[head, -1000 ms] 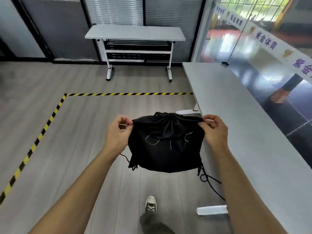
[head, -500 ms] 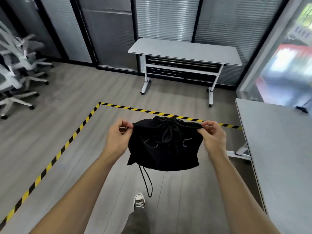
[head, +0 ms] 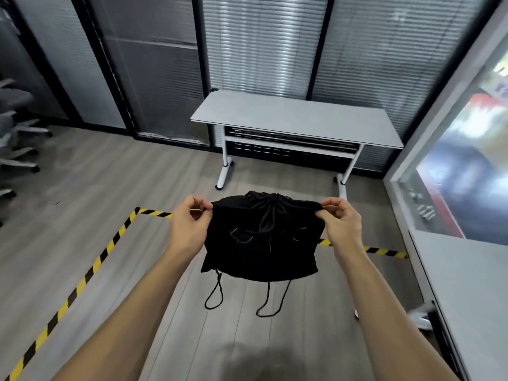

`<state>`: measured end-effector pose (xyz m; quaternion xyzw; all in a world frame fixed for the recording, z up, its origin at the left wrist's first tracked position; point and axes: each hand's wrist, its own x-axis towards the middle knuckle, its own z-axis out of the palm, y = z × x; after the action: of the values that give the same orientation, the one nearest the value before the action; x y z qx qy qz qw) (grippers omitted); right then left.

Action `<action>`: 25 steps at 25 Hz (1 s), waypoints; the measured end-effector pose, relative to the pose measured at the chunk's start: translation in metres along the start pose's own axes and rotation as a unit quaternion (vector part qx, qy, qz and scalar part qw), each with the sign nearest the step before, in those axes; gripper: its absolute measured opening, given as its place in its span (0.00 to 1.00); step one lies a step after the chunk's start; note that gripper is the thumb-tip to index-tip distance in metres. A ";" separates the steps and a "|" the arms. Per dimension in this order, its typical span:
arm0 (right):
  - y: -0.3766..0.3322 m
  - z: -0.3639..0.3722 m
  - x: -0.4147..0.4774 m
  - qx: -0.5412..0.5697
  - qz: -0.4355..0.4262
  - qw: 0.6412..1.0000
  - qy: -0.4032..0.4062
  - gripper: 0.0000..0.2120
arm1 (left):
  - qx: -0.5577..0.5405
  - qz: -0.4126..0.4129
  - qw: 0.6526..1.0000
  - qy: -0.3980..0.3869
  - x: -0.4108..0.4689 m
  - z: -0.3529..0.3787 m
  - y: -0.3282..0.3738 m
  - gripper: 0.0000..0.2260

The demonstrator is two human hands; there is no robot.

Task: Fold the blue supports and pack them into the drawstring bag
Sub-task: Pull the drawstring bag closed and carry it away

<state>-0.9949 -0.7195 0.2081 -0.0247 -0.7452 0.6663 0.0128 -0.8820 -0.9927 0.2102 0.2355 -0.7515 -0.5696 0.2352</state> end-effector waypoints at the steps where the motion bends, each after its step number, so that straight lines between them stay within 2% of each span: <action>1: -0.002 0.012 0.033 0.002 -0.003 1.000 -0.002 0.10 | 0.004 0.003 1.000 0.001 0.033 0.012 0.001 0.08; 5: -0.002 0.054 0.154 -0.002 -0.010 1.000 -0.017 0.10 | 0.004 -0.003 1.000 0.009 0.152 0.062 -0.001 0.09; 11: -0.009 0.120 0.345 -0.023 -0.029 0.996 -0.080 0.10 | 0.020 -0.019 0.999 0.044 0.325 0.136 0.006 0.10; 19: -0.052 0.226 0.538 -0.027 -0.050 0.991 -0.125 0.12 | 0.025 -0.006 0.994 0.104 0.525 0.181 0.019 0.10; 22: -0.073 0.275 0.608 -0.020 -0.058 0.990 -0.123 0.10 | 0.014 0.003 0.994 0.111 0.612 0.193 0.020 0.09; 25: -0.097 0.322 0.673 -0.014 -0.069 0.994 -0.088 0.10 | 0.018 0.028 0.994 0.104 0.697 0.204 0.026 0.09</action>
<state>-1.6854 -1.0133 0.2590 0.0849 -0.7528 0.6527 -0.0069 -1.5537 -1.2680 0.2454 0.2767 -0.7391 -0.5220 0.3237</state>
